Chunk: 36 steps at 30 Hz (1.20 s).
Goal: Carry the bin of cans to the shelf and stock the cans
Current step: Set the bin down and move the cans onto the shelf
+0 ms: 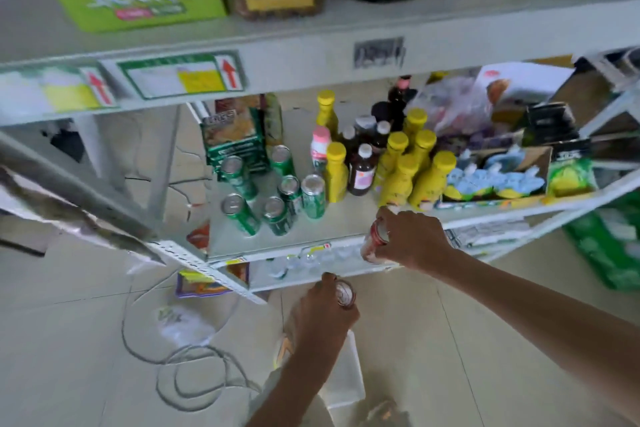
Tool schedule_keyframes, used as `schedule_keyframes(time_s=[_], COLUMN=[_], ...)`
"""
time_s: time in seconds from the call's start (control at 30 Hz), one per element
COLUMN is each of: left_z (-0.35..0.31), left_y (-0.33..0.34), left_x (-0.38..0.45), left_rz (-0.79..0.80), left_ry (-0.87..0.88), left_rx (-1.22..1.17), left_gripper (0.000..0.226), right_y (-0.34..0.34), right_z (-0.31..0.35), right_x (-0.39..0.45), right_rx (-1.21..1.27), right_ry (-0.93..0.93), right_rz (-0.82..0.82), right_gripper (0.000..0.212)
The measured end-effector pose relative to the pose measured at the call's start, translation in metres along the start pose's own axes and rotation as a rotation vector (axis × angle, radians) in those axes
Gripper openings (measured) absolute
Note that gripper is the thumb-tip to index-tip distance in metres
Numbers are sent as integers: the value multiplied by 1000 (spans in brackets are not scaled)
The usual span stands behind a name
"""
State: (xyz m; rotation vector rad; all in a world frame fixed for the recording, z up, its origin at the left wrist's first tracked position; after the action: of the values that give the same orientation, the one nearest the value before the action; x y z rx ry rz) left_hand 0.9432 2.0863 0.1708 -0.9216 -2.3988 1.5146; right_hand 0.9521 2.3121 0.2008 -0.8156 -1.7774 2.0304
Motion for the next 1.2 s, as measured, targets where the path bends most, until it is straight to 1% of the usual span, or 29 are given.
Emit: schedule_keyframes(time_s=[0.13, 0.23, 0.27, 0.33, 0.4, 0.5, 0.6, 0.7, 0.9, 1.0, 1.07, 1.2], left_z=[18, 37, 42, 48, 50, 59, 68, 73, 86, 92, 96, 98], left_y=[-78, -137, -156, -192, -216, -228, -226, -211, -173, -154, -145, -142], left_x=[20, 46, 56, 79, 104, 147, 186, 216, 246, 251, 254, 261], left_rz=[-196, -253, -277, -375, -446, -362, -281, -202, -15, 71, 97, 84], left_ry=[43, 47, 55, 109, 137, 84, 67, 101, 105, 170, 206, 235], left_rx=[22, -4, 1, 58, 127, 154, 205, 251, 308, 406, 422, 406], left_gripper=[45, 47, 48, 49, 51, 56, 59, 54, 53, 56, 56, 49], right_y=[-7, -3, -2, 0, 1, 1, 3, 5, 5, 3, 5, 9], right_z=[36, 61, 68, 79, 86, 90, 89, 90, 95, 102, 105, 106], right_x=[24, 42, 48, 61, 74, 87, 93, 94, 95, 94, 94, 92], right_rx=[35, 15, 12, -7, -63, -87, -66, -81, -30, -20, -11, 44], right_ry=[-29, -28, -23, 4, 32, 64, 94, 117, 177, 193, 198, 229], right_rz=[13, 5, -4, -8, 3, 25, 44, 37, 43, 40, 38, 41], right_gripper=[67, 74, 71, 63, 62, 65, 68, 70, 66, 68, 68, 66])
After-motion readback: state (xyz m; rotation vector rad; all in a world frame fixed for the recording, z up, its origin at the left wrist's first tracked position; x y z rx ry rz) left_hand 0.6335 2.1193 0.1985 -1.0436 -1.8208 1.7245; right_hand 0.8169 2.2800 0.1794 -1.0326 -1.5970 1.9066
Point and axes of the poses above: each hand's wrist, its own x-axis towards the middle knuckle, its own y-axis out of the palm, z = x × y, the point moved 4 cm from there along x, towards the middle knuckle, and after that the axes turned 11 degrees about y, right-handed, at the moved point
